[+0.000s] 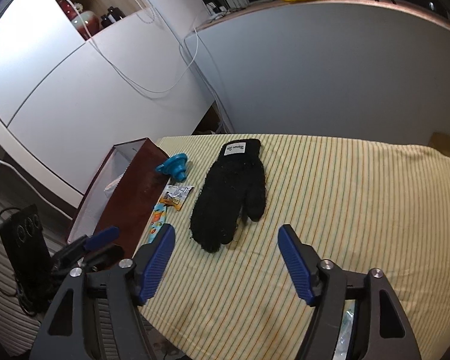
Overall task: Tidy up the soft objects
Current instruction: 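Move both tools over the black fuzzy glove on the bed, then close both tools on the black glove at its cuff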
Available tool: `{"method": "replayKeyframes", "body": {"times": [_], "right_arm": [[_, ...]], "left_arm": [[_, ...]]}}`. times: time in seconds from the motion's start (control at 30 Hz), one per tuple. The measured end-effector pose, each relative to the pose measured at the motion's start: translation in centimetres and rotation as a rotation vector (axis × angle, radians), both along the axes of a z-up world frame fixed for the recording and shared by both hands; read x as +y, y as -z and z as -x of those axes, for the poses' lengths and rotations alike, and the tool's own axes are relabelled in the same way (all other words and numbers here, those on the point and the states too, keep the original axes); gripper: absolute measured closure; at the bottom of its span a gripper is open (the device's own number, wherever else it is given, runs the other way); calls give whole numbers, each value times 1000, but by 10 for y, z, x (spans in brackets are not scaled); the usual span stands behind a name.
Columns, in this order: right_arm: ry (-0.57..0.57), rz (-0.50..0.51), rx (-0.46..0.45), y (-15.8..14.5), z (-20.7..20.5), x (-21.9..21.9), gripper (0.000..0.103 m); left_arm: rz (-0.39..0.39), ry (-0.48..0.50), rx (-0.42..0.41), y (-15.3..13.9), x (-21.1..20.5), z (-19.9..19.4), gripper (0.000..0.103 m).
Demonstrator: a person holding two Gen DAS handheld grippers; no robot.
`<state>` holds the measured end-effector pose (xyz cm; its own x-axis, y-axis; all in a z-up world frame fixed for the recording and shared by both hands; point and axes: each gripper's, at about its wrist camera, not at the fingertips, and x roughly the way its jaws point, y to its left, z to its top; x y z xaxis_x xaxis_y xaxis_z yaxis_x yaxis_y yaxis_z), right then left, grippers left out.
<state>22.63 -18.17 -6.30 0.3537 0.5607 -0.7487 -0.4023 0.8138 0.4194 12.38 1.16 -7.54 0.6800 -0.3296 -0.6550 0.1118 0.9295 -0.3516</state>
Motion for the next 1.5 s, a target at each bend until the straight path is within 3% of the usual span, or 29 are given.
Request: {"method": "replayKeyframes", "body": {"times": [0.1,0.6,0.97,1.27,1.4,1.5], "right_arm": [[-2,0,28,11,-11,6,33],[-10,10,195,77,-79,52,33],[-14,42,220,101,-99,69,33],[-37,24,229,106,-100,79,32],[-51,19,227,108,-96,85,32],[-60,34,211,109,-91,92,39]], "left_arm": [[-12,7,20,10,-9,-11,34],[20,-27,137,53,-10,-55,33],[48,-35,195,73,-9,-77,33],[92,-39,181,74,-8,-82,33],[105,-22,173,75,-10,-83,37],[116,-13,173,76,-11,-84,57]]}}
